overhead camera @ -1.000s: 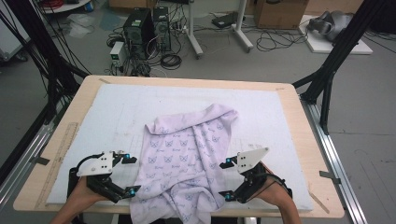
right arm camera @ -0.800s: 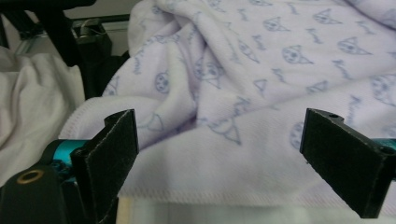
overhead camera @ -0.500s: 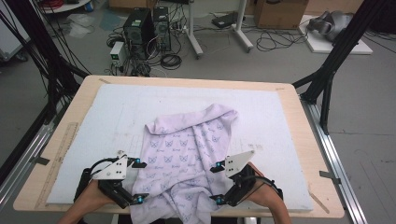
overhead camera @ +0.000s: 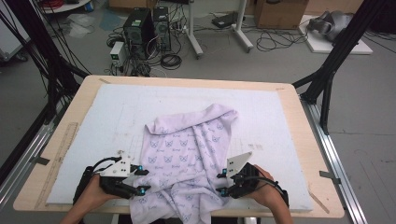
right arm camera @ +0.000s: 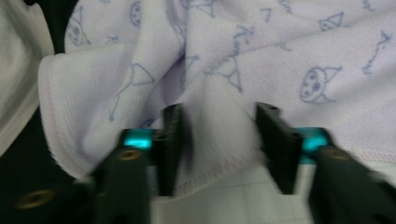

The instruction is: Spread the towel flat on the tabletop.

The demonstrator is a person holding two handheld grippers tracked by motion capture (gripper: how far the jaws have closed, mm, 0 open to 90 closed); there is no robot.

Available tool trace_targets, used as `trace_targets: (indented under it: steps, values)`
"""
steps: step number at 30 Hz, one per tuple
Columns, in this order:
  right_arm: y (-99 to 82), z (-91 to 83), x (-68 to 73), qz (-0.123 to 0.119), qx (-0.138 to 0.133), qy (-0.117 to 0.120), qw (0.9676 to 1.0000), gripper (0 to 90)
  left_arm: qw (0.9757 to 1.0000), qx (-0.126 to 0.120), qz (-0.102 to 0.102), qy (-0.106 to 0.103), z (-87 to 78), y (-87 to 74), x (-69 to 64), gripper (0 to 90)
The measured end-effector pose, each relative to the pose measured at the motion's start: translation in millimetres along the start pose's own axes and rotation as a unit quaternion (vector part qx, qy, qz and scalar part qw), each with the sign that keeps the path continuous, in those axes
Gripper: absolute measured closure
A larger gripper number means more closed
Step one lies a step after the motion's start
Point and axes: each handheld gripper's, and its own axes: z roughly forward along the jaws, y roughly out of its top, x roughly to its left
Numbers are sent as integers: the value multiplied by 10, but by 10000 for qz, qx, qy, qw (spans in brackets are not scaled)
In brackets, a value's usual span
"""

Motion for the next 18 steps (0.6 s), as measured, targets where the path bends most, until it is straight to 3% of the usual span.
trace_targets:
  steps: [3,8,12,18]
  values:
    - [-10,-40,-12,-57,-74,-133,9999,834,10000,3,-12,-9,-32,-4,4,685]
    - [-48,-112,-44,54,-304,18,9995,852,9998,-112,-25,-155,-98,-9,-15,799]
    - [-94,-213,-44,12,-546,199,9983,853,9991,-267,114,-310,-182,-9,-63,822]
    - [-141,-337,20,-146,-779,610,9950,853,9978,-283,337,-500,-267,-2,-185,827]
